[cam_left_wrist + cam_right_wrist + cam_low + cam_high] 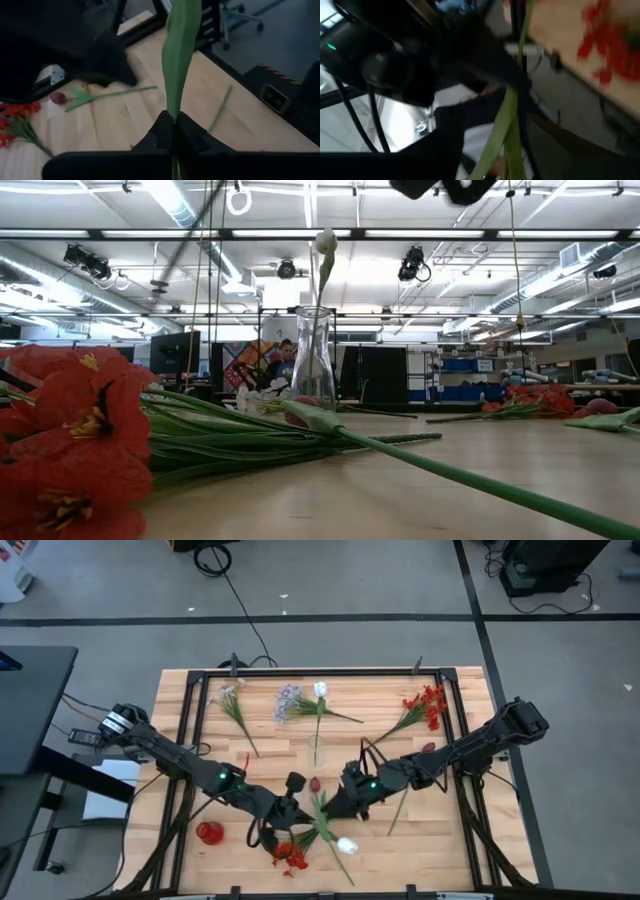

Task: Sort flowers into vase by color
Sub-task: Put the white flower into the transparent vase, then put the top orange flowers into the transparent vase

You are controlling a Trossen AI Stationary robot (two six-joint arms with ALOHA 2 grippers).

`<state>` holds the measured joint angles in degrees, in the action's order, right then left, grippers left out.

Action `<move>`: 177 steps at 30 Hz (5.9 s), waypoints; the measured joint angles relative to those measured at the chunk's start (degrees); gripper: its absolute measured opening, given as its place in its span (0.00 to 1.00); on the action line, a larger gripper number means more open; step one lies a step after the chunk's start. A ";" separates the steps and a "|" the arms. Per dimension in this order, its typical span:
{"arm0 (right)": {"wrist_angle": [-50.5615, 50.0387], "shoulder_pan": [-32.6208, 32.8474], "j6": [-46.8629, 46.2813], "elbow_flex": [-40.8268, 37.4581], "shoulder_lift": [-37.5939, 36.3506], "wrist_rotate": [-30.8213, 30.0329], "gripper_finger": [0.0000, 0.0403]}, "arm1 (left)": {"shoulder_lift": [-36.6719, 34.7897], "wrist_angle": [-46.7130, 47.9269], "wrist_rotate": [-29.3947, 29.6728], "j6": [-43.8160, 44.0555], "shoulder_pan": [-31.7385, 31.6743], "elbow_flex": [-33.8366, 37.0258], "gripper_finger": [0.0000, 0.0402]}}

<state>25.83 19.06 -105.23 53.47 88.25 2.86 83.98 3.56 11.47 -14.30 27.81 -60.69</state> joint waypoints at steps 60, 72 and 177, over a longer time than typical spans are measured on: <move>-54.54 -30.46 89.79 -10.63 -65.90 -2.83 0.23 | -19.97 -67.13 -7.12 26.64 -37.03 36.70 0.02; -49.79 -30.45 87.62 -10.79 -65.73 -4.24 0.23 | -8.56 -78.98 -19.99 21.48 -41.47 30.29 0.02; -67.85 -60.32 13.82 -10.80 -3.77 -4.69 0.61 | -33.78 1.09 -9.79 35.11 -48.80 29.79 0.52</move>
<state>-42.02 -41.26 -91.41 42.68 84.48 -1.83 50.19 4.65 1.68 20.81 -20.99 -30.89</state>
